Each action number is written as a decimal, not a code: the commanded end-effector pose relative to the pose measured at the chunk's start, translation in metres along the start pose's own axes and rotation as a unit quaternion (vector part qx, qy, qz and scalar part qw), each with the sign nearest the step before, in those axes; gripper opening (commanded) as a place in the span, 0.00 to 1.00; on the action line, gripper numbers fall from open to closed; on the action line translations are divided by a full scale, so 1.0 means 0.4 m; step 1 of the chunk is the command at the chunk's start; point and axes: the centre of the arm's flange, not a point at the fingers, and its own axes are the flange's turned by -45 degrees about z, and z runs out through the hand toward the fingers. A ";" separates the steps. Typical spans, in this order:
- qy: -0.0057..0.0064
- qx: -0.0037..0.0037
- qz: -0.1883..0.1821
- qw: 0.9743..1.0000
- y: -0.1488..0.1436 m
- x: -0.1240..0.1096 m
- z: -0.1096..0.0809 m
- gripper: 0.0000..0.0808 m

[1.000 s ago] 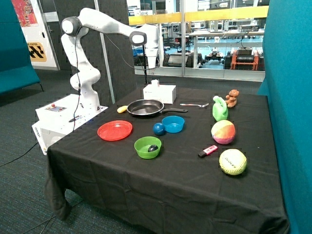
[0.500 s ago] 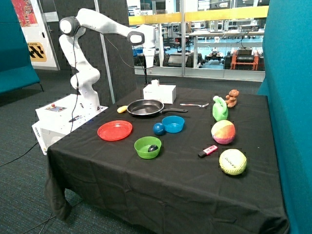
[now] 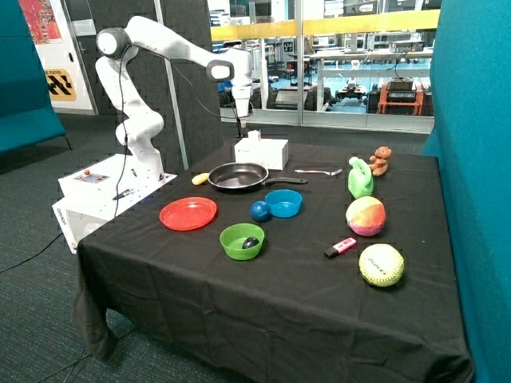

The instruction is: Dry the plate

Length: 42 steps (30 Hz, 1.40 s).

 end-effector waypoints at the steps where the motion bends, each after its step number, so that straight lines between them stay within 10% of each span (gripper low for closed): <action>1: -0.001 0.000 0.020 1.000 0.016 0.012 0.058 0.61; 20: -0.001 0.000 0.048 0.999 0.026 0.069 0.139 0.64; 42: -0.001 0.000 0.066 0.998 0.044 0.106 0.151 0.44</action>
